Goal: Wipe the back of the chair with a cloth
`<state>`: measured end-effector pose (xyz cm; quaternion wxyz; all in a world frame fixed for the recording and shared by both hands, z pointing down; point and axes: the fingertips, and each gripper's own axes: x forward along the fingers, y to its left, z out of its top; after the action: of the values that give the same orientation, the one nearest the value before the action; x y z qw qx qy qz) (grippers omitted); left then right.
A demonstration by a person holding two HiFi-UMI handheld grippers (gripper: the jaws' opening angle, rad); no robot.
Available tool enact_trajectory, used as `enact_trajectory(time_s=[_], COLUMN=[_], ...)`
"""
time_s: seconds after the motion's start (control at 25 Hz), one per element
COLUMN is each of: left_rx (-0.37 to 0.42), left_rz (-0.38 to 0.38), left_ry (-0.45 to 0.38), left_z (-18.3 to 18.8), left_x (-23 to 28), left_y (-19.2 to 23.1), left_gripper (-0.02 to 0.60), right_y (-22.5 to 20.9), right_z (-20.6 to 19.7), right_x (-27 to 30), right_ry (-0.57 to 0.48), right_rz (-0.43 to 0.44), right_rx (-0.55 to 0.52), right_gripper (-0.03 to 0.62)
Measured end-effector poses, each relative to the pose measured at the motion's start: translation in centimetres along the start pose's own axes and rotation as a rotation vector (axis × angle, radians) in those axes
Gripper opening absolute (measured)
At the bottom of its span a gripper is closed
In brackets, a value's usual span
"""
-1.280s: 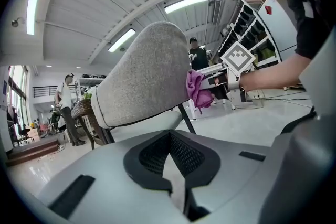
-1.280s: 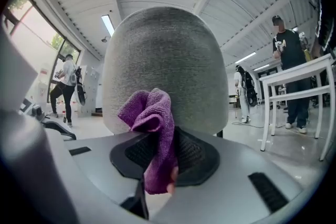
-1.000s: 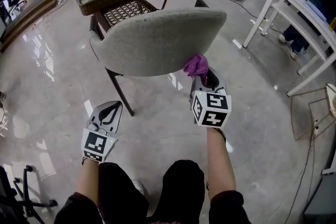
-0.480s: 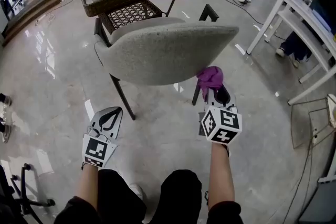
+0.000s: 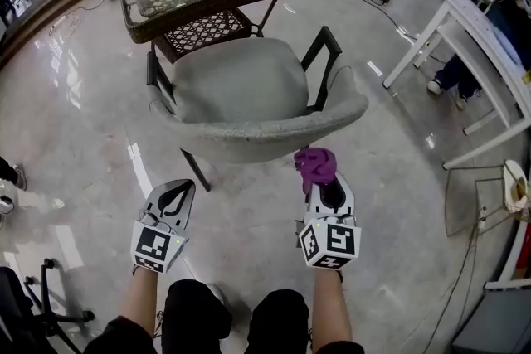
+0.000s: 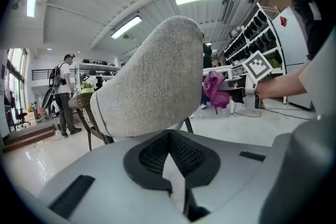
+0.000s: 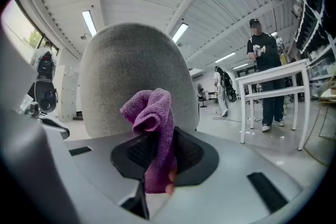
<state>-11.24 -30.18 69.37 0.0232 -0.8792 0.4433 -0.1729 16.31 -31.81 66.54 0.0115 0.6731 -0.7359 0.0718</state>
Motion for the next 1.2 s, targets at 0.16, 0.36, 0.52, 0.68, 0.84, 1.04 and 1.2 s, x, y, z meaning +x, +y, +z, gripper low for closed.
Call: enact_trajectory(time_s=[0.16, 0.36, 0.52, 0.68, 0.84, 1.04, 1.2], left_rx=[-0.028, -0.037, -0.064, -0.071, -0.091, -0.12, -0.132], left_rz=[0.004, 0.008, 0.022, 0.036, 0.051, 0.077, 0.093], left_ry=[0.011, 0.014, 0.011, 0.012, -0.004, -0.018, -0.034], left_z=[3.1, 8.0, 11.7, 15.5, 19.3, 23.4, 27.2], left_x=[-0.7, -2.3, -3.8, -5.6, -7.1, -9.5, -11.0], left_y=[0.4, 1.0, 1.5, 1.7, 2.2, 3.0, 3.5], left_gripper=[0.009, 0.009, 0.009, 0.009, 0.009, 0.009, 0.009], right_y=[1.0, 0.9, 0.8, 1.1, 1.8, 3.4, 4.8], right_z=[2.3, 6.9, 10.5, 14.3, 17.7, 21.7, 25.0], right_x=[-1.3, -3.3, -4.7, -6.6, -8.2, -9.8, -10.8], right_ry=[0.043, 0.07, 0.09, 0.096, 0.108, 0.122, 0.133], right_rz=[0.017, 0.003, -0.005, -0.006, 0.0, 0.015, 0.044], right_rx=[0.003, 0.012, 0.005, 0.029, 0.038, 0.077, 0.079], right_gripper=[0.094, 0.094, 0.094, 0.094, 0.094, 0.094, 0.094])
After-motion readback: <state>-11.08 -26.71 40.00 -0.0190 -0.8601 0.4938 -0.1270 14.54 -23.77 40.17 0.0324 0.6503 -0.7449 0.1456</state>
